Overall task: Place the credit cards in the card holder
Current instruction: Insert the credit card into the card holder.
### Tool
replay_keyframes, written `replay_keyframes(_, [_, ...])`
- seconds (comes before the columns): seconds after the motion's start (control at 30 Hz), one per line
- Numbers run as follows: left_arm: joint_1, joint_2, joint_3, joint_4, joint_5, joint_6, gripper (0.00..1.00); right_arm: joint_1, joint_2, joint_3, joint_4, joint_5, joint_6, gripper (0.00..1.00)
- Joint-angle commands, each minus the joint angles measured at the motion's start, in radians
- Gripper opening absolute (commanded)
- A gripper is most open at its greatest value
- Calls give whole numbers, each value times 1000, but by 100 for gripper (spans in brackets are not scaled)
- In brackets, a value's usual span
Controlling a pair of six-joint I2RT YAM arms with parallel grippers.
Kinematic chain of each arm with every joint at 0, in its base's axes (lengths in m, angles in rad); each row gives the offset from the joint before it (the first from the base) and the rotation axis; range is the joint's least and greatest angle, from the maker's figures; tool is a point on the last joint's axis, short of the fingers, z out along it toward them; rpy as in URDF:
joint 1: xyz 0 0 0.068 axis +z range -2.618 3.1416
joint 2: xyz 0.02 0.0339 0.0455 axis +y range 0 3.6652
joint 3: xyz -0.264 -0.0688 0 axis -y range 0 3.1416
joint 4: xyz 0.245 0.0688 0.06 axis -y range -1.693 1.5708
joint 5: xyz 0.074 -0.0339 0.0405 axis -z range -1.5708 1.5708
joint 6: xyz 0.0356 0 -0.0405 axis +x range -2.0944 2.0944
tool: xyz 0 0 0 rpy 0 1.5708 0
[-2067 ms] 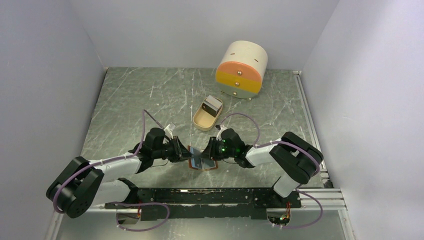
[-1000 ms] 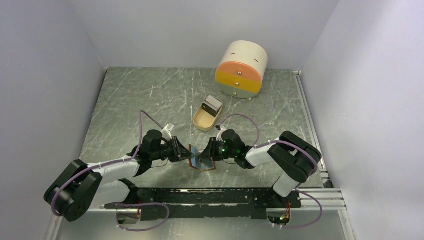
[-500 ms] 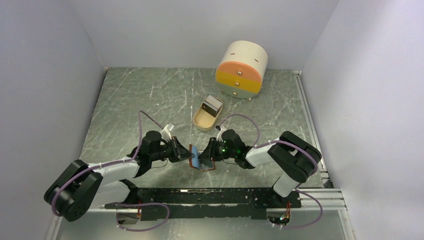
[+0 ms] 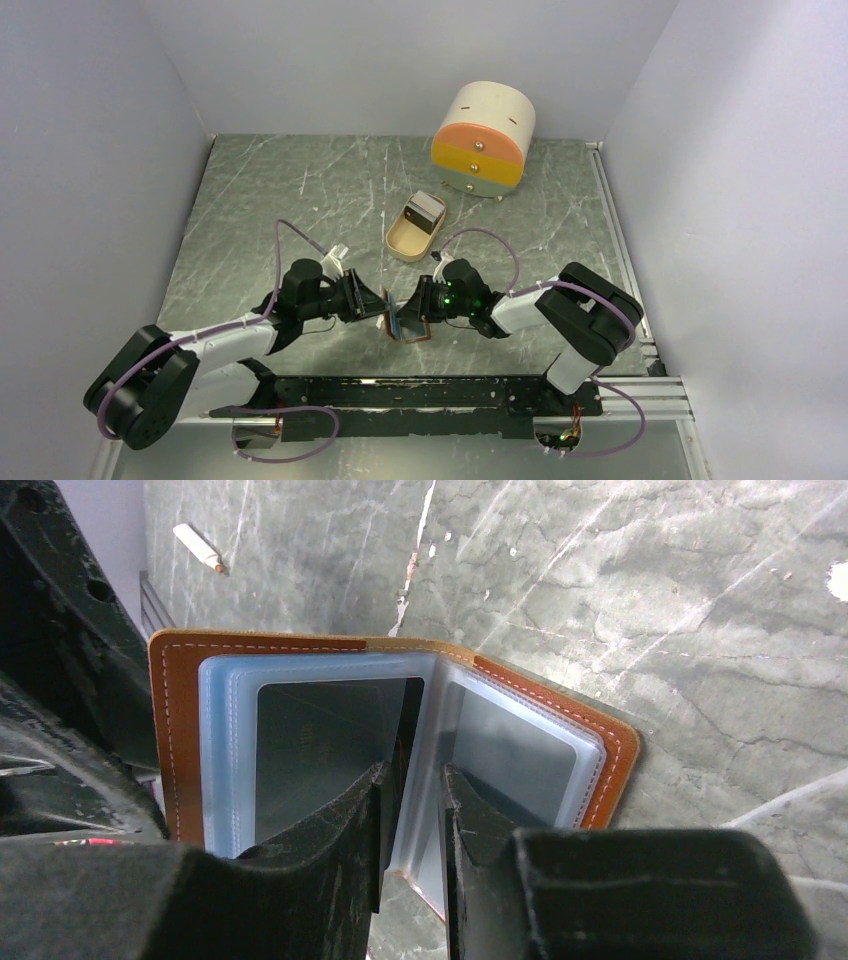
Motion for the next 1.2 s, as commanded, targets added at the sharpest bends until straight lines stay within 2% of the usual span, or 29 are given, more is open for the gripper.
replay_keyframes(0.0, [-4,-18,46,-1,-7,16,33,0,2,-25,-45,17,-17,28])
replay_keyframes(0.23, [-9,30,79,-72,-35,41,31,0,-5,-25,-48,20,-17,28])
replay_keyframes(0.4, [-15,27,107,-146,-66,67,38,1,-7,-25,-47,21,-17,28])
replay_keyframes(0.73, [-25,21,155,-269,-121,114,38,3,-8,-24,-48,22,-20,27])
replay_keyframes(0.97, [-32,12,180,-293,-116,116,46,16,-43,-15,-91,49,-35,27])
replay_keyframes(1.17, [-35,2,208,-356,-141,125,47,32,-76,6,-128,64,-39,27])
